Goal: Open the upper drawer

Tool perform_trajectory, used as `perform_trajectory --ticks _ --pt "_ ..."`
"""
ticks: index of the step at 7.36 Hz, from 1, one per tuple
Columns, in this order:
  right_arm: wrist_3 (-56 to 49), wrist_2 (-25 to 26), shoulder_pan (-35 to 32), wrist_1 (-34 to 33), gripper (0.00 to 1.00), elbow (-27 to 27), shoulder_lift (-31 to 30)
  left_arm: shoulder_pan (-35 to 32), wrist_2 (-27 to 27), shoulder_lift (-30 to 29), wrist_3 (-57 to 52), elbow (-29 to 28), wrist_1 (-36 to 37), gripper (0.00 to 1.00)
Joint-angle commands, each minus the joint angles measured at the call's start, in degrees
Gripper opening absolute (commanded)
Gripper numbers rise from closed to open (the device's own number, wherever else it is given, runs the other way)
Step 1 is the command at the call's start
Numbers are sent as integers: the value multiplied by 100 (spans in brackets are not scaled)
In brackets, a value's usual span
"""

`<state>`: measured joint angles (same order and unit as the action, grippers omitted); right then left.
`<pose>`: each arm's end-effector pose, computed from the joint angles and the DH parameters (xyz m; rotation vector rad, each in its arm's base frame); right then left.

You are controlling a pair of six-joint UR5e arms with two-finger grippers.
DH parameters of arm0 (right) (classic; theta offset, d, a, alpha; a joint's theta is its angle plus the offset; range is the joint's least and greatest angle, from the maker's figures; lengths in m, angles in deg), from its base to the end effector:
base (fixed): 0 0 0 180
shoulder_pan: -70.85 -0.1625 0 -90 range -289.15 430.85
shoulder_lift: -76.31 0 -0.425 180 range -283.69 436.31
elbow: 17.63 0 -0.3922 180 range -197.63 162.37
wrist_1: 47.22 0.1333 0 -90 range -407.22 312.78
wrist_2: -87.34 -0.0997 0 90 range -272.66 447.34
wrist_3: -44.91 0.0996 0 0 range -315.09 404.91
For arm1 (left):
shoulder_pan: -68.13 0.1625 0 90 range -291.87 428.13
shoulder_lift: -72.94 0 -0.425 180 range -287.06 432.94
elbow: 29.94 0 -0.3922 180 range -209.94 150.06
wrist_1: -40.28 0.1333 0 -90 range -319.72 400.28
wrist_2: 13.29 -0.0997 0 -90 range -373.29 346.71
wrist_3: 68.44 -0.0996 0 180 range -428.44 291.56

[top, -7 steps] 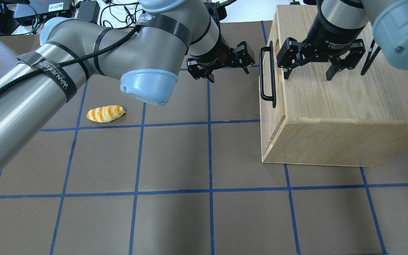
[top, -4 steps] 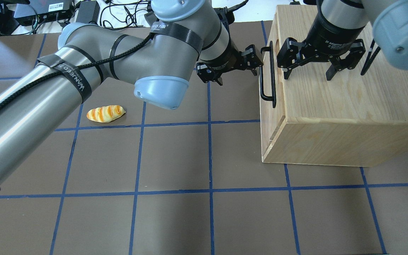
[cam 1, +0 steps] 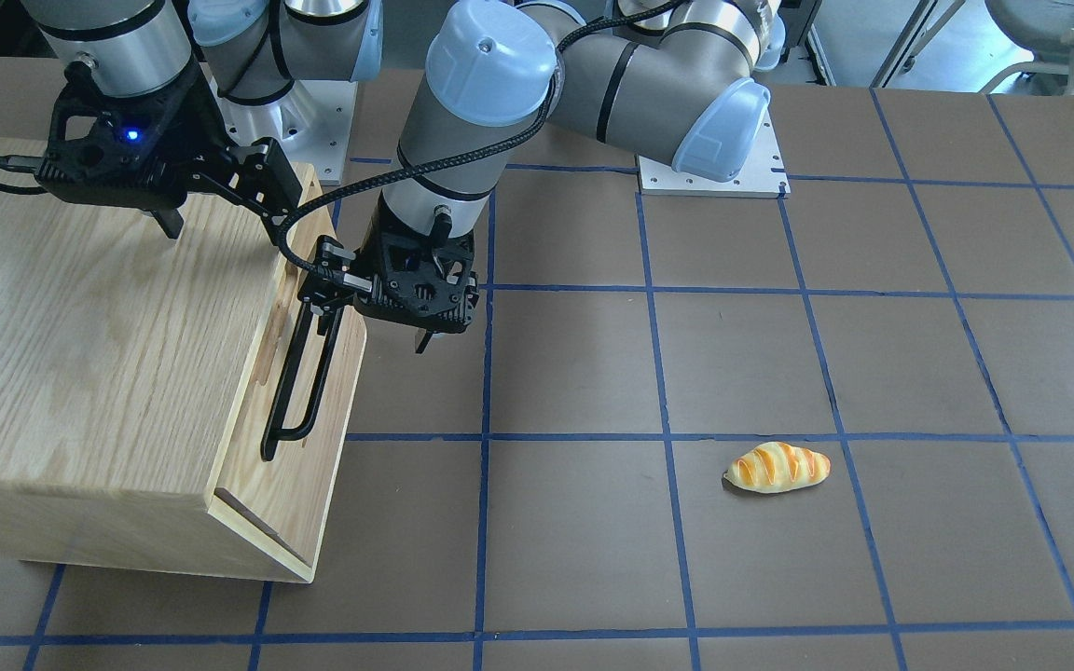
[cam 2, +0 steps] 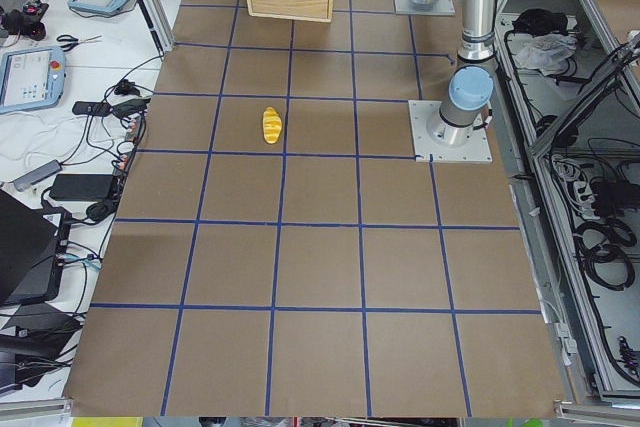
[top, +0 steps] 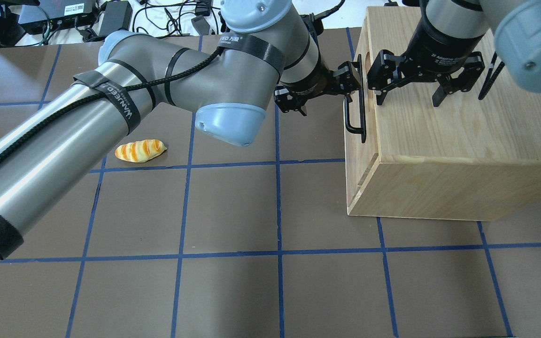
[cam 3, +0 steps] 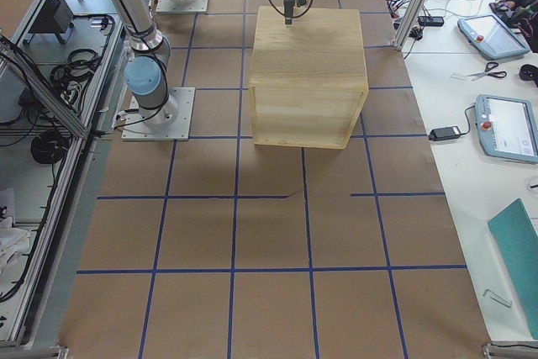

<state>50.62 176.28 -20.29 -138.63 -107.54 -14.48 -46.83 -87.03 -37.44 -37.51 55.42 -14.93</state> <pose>0.1449 -0.4871 0.4980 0.1238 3.1177 -0.0605 -0.4208 -0.5221 0.3967 0.0768 -2.7288 0.2218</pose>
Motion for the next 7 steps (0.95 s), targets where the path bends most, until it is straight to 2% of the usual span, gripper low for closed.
perform_trajectory --ticks 1,7 --pt "0 0 0 0 100 0 0 -26 0 -79 10 -20 89 100" --pt "0 -8 0 0 100 0 0 -44 -8 -202 80 -20 98 100"
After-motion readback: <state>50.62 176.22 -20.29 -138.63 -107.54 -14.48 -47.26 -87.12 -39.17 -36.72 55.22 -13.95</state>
